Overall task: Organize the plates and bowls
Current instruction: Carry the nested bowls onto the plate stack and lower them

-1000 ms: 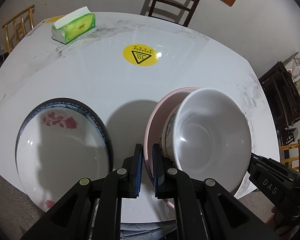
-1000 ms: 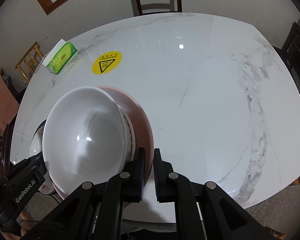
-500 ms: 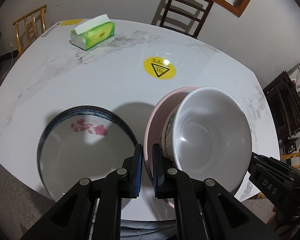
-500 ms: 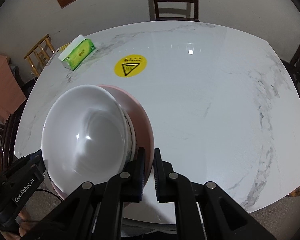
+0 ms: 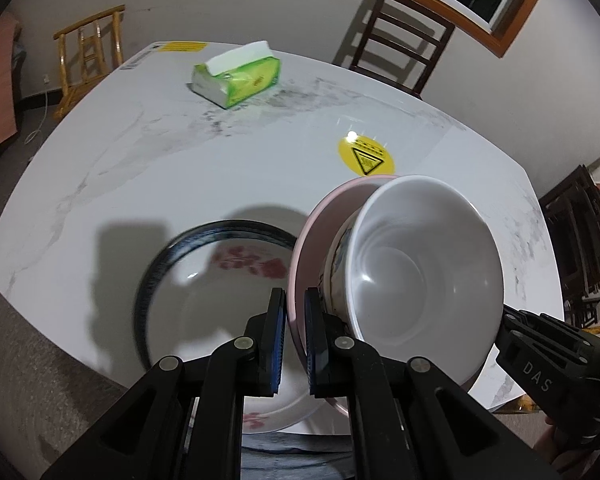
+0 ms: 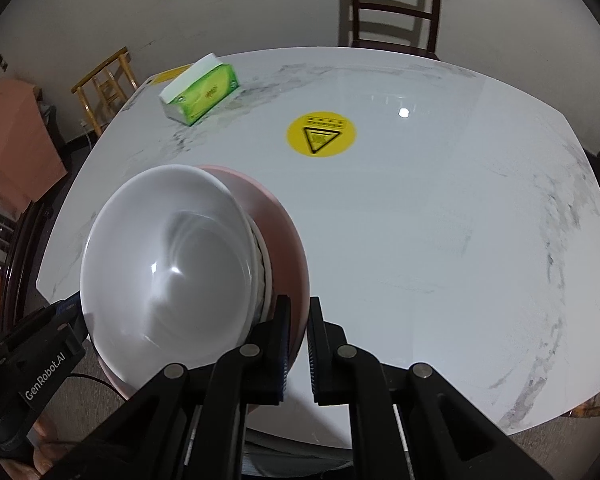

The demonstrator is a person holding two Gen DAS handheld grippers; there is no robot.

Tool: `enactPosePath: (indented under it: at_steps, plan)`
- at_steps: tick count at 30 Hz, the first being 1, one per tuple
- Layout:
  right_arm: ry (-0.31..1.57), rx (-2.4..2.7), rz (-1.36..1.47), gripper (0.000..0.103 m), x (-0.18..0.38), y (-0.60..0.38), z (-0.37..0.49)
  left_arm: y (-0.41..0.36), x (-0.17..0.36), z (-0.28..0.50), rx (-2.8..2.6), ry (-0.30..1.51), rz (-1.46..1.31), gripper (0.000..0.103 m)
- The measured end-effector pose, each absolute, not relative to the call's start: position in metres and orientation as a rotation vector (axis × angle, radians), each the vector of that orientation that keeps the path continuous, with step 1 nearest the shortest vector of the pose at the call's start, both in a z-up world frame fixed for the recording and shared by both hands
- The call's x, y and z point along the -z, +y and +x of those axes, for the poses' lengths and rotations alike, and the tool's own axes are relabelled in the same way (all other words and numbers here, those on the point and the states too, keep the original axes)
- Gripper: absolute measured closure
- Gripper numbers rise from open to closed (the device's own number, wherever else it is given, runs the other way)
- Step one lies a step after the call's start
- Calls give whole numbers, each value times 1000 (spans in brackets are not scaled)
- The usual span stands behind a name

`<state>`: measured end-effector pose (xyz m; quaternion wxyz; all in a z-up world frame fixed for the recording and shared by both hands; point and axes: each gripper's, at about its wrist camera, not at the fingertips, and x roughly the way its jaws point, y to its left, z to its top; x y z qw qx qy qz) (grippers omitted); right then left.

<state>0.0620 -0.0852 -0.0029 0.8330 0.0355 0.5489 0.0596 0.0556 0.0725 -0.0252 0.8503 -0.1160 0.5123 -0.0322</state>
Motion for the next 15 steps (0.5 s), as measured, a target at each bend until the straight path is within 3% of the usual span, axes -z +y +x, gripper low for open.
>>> enactPosePath:
  at_steps: [15]
  plan:
    - [1200, -218, 15, 95, 14, -19, 62, 136, 33, 37, -33, 1084, -291, 98]
